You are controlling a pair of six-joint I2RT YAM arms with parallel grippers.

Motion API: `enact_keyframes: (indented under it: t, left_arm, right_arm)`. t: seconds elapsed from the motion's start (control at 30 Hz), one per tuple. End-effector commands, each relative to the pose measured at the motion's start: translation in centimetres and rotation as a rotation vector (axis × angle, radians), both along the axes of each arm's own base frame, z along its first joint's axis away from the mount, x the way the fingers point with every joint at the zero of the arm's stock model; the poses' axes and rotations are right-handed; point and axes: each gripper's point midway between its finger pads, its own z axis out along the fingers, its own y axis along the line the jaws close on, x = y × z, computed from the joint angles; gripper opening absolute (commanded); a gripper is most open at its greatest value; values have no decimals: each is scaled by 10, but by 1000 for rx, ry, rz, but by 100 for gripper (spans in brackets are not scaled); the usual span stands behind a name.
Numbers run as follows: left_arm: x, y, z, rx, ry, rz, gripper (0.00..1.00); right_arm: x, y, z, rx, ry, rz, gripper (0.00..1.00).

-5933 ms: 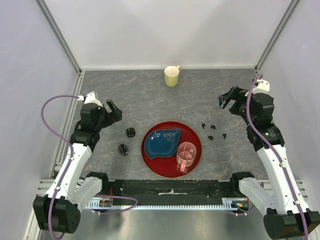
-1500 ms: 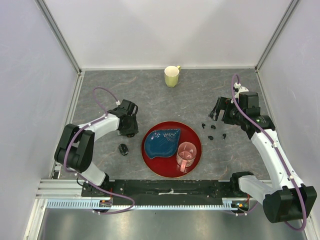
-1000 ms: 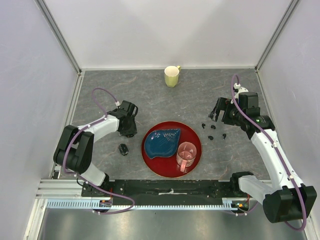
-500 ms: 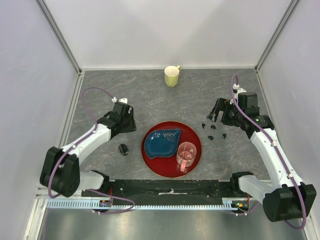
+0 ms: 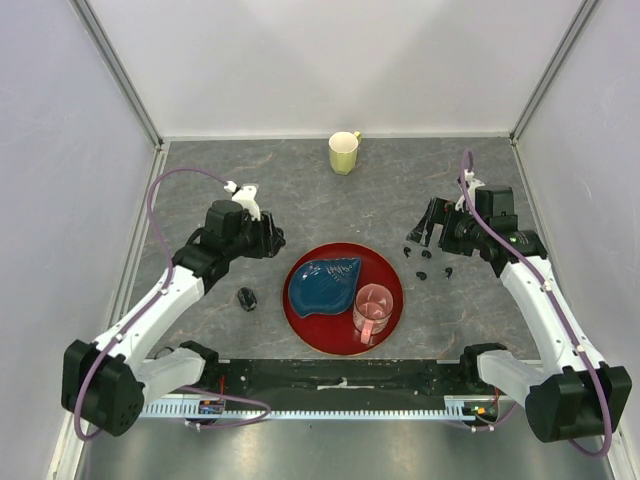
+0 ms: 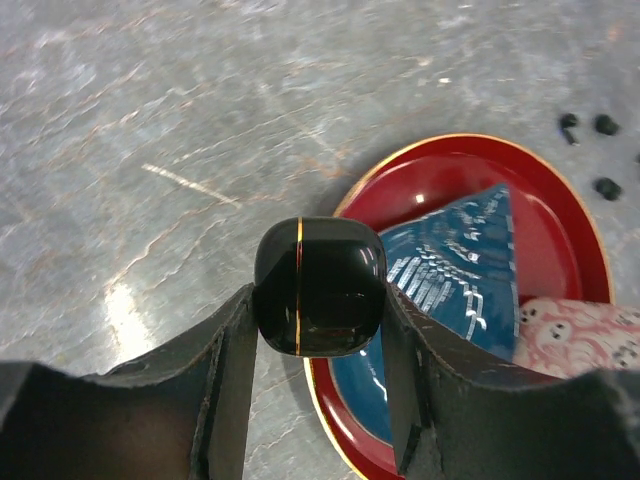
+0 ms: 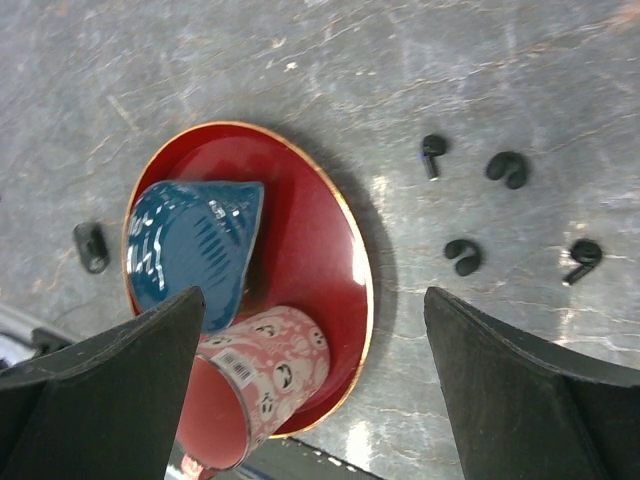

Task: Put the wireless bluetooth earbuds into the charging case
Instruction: Pick up the charging case at the center of the board.

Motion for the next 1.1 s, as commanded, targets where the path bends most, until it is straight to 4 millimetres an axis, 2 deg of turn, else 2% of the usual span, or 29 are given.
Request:
enact_keyframes:
  t: [0.0,0.27,0.67,0.93,1.07]
  left_arm:
    - [-6,-30,46,-54,-192,-227,11]
    - [-24,-57,85,-40,-375,-406,5]
    - [-40,-87,121,11,-576,-556,2]
    - [-47,-109,120,74,-640,-643,2]
    - [-55,-123,121,110,-666,-693,2]
  right_arm:
    - [-3,26,14,131,-5,100,98]
    - [-9,44,26,229,4,185,98]
    - [-18,61,57,328,-24,272,98]
    - [-23,75,86,370,-89,327,96]
    - [-23,82,95,391,-103,342,94]
